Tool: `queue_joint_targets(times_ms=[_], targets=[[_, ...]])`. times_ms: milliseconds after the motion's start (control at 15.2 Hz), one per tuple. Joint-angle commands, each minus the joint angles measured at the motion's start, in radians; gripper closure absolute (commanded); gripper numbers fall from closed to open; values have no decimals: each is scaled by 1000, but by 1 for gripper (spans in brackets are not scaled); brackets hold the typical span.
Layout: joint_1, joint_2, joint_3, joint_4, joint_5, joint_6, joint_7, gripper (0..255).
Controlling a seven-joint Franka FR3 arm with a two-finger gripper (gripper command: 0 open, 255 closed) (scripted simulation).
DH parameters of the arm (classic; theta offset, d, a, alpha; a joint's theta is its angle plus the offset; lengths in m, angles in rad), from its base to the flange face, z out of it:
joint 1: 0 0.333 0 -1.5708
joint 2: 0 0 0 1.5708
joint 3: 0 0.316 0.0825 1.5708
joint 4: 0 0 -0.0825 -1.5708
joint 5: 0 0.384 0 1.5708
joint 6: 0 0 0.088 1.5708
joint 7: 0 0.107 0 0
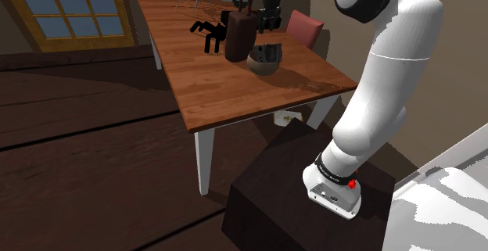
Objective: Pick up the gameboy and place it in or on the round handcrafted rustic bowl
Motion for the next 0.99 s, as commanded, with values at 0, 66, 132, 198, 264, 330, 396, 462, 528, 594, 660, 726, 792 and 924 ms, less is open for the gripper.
queue_joint_targets(times_ms=[0, 66, 132, 198, 264, 330, 396, 462, 528, 594, 660, 726, 792, 924], targets=[[0, 0, 0, 0, 0, 0, 0, 0], [0, 0, 0, 0, 0, 0, 0, 0], [0, 0, 0, 0, 0, 0, 0, 0], [0, 0, 0, 0, 0, 0, 0, 0], [-1, 2, 0, 37, 0, -34, 0, 0], [-3, 6, -1, 76, 1, -70, 0, 0], [-5, 12, -1, 118, 2, -106, 0, 0], [-7, 18, -2, 153, 3, -135, 0, 0], [-7, 18, -2, 153, 3, -135, 0, 0], [-7, 18, -2, 153, 3, -135, 0, 0], [-7, 18, -2, 153, 3, -135, 0, 0], [-7, 18, -2, 153, 3, -135, 0, 0], [-7, 18, -2, 153, 3, -135, 0, 0], [-7, 18, -2, 153, 3, -135, 0, 0]])
